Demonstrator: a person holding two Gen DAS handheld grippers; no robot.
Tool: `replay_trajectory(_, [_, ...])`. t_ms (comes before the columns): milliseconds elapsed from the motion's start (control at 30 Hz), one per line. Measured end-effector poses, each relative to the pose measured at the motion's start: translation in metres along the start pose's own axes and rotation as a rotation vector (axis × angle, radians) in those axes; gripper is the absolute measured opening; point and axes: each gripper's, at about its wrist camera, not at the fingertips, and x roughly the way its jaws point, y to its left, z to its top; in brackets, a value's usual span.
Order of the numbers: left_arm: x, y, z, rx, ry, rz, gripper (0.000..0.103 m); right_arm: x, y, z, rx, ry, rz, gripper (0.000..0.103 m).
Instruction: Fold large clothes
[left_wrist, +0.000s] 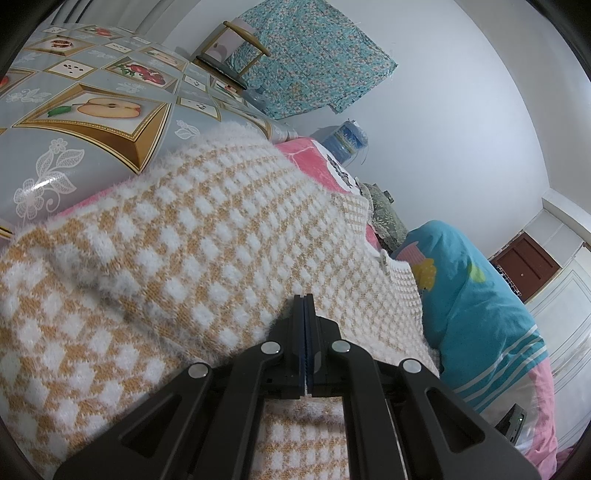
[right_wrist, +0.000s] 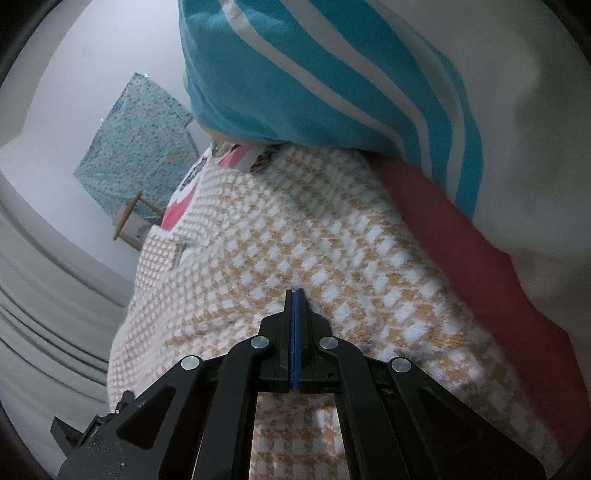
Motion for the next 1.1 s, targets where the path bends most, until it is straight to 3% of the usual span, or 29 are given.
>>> replay_trajectory(200, [0.000, 0.001, 0.000, -0.001, 0.000, -0.001, 0.003, -0.010, 0.024, -0.006, -0.128, -0.058, -0.160, 0.000])
replay_trajectory(400, [0.000, 0.001, 0.000, 0.000, 0.000, -0.001, 0.003, -0.008, 0.020, -0.006, -0.114, -0.052, -0.168, 0.000])
replay_trajectory(567, [0.000, 0.001, 0.000, 0.000, 0.000, -0.002, 0.003, -0.005, 0.030, -0.003, -0.138, 0.017, -0.253, 0.000])
replay_trajectory(767, [0.001, 0.001, 0.000, -0.001, 0.000, -0.005, 0.003, -0.016, 0.023, 0.000, -0.099, 0.049, -0.238, 0.000])
replay_trajectory(967, [0.001, 0.001, 0.000, -0.002, -0.001, -0.006, 0.003, -0.036, 0.030, -0.015, -0.220, 0.020, -0.344, 0.000])
replay_trajectory(1000, [0.002, 0.001, 0.001, -0.003, -0.001, -0.006, 0.003, -0.041, 0.028, -0.017, -0.216, 0.011, -0.374, 0.012])
replay_trajectory(1033, [0.001, 0.001, 0.001, -0.003, -0.001, -0.007, 0.003, -0.049, 0.024, -0.017, -0.198, -0.023, -0.413, 0.041])
replay_trajectory(1067, [0.001, 0.001, 0.001, -0.004, 0.000, -0.009, 0.003, -0.056, 0.022, -0.016, -0.183, -0.056, -0.413, 0.054])
replay_trajectory(1100, [0.001, 0.001, 0.000, -0.002, -0.001, -0.009, 0.003, -0.064, 0.020, -0.013, -0.170, -0.104, -0.374, 0.052])
